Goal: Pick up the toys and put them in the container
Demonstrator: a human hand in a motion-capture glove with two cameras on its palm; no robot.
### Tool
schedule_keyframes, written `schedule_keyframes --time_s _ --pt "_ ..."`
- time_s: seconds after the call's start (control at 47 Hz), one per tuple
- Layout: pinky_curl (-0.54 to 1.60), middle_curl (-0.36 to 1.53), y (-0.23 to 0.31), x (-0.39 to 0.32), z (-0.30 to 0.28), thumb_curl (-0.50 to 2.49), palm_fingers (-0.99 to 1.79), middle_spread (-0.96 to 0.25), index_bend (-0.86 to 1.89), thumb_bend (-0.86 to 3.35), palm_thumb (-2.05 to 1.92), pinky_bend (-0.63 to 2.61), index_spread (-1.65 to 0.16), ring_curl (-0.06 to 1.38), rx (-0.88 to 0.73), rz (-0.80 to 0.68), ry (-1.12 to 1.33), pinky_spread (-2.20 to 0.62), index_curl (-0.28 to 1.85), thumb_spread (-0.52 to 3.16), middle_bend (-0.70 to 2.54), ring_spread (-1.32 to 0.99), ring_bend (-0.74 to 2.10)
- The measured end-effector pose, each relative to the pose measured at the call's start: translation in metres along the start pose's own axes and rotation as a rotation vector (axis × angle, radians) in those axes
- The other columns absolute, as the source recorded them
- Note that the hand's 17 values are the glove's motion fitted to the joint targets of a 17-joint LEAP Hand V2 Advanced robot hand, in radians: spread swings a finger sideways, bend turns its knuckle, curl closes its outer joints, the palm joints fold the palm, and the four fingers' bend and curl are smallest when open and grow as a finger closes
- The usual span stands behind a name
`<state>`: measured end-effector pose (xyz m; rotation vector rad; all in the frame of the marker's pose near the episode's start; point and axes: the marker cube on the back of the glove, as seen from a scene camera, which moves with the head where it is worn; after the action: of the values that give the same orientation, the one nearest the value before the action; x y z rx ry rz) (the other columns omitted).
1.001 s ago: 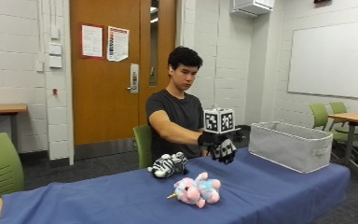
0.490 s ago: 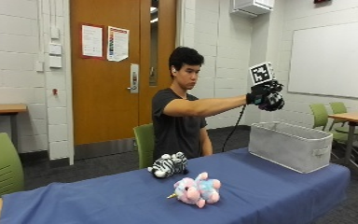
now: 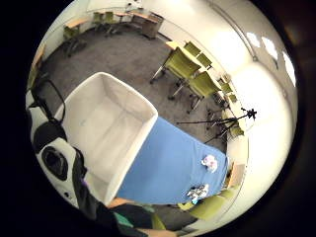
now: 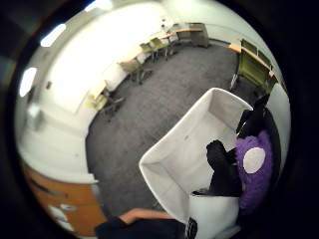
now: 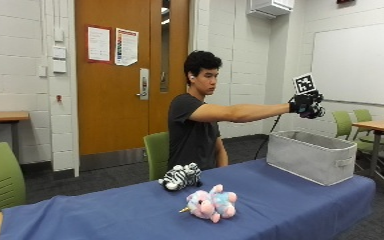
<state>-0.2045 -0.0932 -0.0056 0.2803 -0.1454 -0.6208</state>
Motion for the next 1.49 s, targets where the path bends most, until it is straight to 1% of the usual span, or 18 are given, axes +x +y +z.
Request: schedule_keyframes --time_s 0.043,0.128,0.213,0.256,0.277,0.298,0.341,0.405,0.49,0.554,0.66,0.788,0.894,0.937,1.022,1.107,1.15,1.491 --pt "0.50 0.60 -0.001 -0.001 0.004 0.87 1.21 -0.26 0.74 0.47 0.50 0.91 -0.21 0.55 0.003 -0.025 0.013 -0.47 0.61 0.20 1.09 -0.37 1.22" --pt "0.50 0.60 -0.006 -0.012 0.010 0.89 1.20 -0.26 0.73 0.49 0.48 0.91 -0.22 0.55 0.007 0.041 0.003 -0.47 0.62 0.18 1.09 -0.37 1.23" --pt "0.50 0.60 0.002 -0.008 0.021 0.91 1.14 -0.27 0.68 0.48 0.43 0.91 -0.23 0.54 -0.162 0.030 0.136 -0.48 0.62 0.19 1.09 -0.37 1.22" --pt "0.56 0.53 0.006 -0.006 0.024 0.87 0.46 -0.28 0.28 0.29 0.11 1.14 -0.27 0.53 -0.238 0.039 0.173 -0.47 0.54 0.42 0.84 -0.37 1.17" --pt "0.59 0.52 0.006 -0.006 0.025 0.83 0.00 -0.26 0.26 0.28 0.09 1.17 -0.26 0.54 -0.253 0.050 0.168 -0.42 0.59 0.56 0.73 -0.34 1.09" --pt "0.64 0.53 0.006 -0.008 0.025 0.79 -0.24 -0.24 0.26 0.23 0.02 1.20 -0.25 0.57 -0.256 0.065 0.155 -0.39 0.63 0.63 0.68 -0.30 1.03" --pt "0.60 0.47 0.005 -0.009 0.024 0.72 -0.34 -0.20 0.15 0.13 -0.09 1.20 -0.26 0.49 -0.246 0.109 0.130 -0.32 0.56 0.73 0.59 -0.26 0.85" --pt "0.53 0.42 0.007 -0.008 0.022 0.65 -0.29 -0.17 0.08 0.03 -0.12 1.13 -0.27 0.38 -0.228 0.181 0.114 -0.24 0.43 0.83 0.49 -0.21 0.66" --pt "0.48 0.39 0.014 -0.007 0.017 0.57 -0.24 -0.14 0.10 -0.07 -0.13 1.08 -0.27 0.31 -0.230 0.225 0.091 -0.17 0.38 0.93 0.41 -0.18 0.55" --pt "0.46 0.38 0.023 0.000 0.014 0.52 -0.20 -0.12 0.11 -0.09 -0.13 1.03 -0.28 0.29 -0.235 0.220 0.115 -0.13 0.36 0.97 0.38 -0.16 0.51" --pt "0.42 0.38 0.048 0.025 0.005 0.44 -0.16 -0.11 0.13 -0.11 -0.15 0.96 -0.28 0.27 -0.232 0.077 0.204 -0.09 0.35 1.01 0.35 -0.15 0.44" --pt "0.39 0.38 0.065 -0.023 -0.003 0.36 -0.07 -0.11 0.16 -0.10 -0.14 0.88 -0.29 0.27 -0.265 0.176 0.219 -0.06 0.34 1.04 0.34 -0.16 0.41" --pt "0.38 0.38 0.098 -0.048 -0.033 0.32 -0.05 -0.11 0.15 -0.10 -0.14 0.86 -0.29 0.27 -0.264 0.054 -0.092 -0.05 0.34 1.05 0.33 -0.17 0.40" --pt "0.37 0.38 0.112 -0.041 -0.042 0.30 -0.04 -0.11 0.15 -0.10 -0.14 0.85 -0.29 0.27 -0.260 0.041 -0.120 -0.05 0.34 1.05 0.33 -0.17 0.39" --pt "0.36 0.38 0.144 0.001 -0.057 0.27 -0.03 -0.11 0.16 -0.11 -0.15 0.84 -0.29 0.27 -0.257 0.119 0.007 -0.05 0.34 1.05 0.32 -0.18 0.38" --pt "0.36 0.38 0.185 0.058 -0.072 0.24 0.00 -0.11 0.18 -0.10 -0.15 0.82 -0.30 0.27 -0.268 0.318 0.234 -0.04 0.35 1.05 0.32 -0.17 0.38" --pt "0.35 0.39 0.201 0.074 -0.080 0.23 0.01 -0.11 0.19 -0.10 -0.14 0.81 -0.30 0.28 -0.275 0.366 0.285 -0.04 0.35 1.05 0.32 -0.17 0.39" --pt "0.33 0.39 0.330 0.170 -0.122 0.16 0.07 -0.11 0.19 -0.11 -0.16 0.74 -0.31 0.28 -0.280 0.565 0.285 -0.03 0.39 1.01 0.31 -0.19 0.36"
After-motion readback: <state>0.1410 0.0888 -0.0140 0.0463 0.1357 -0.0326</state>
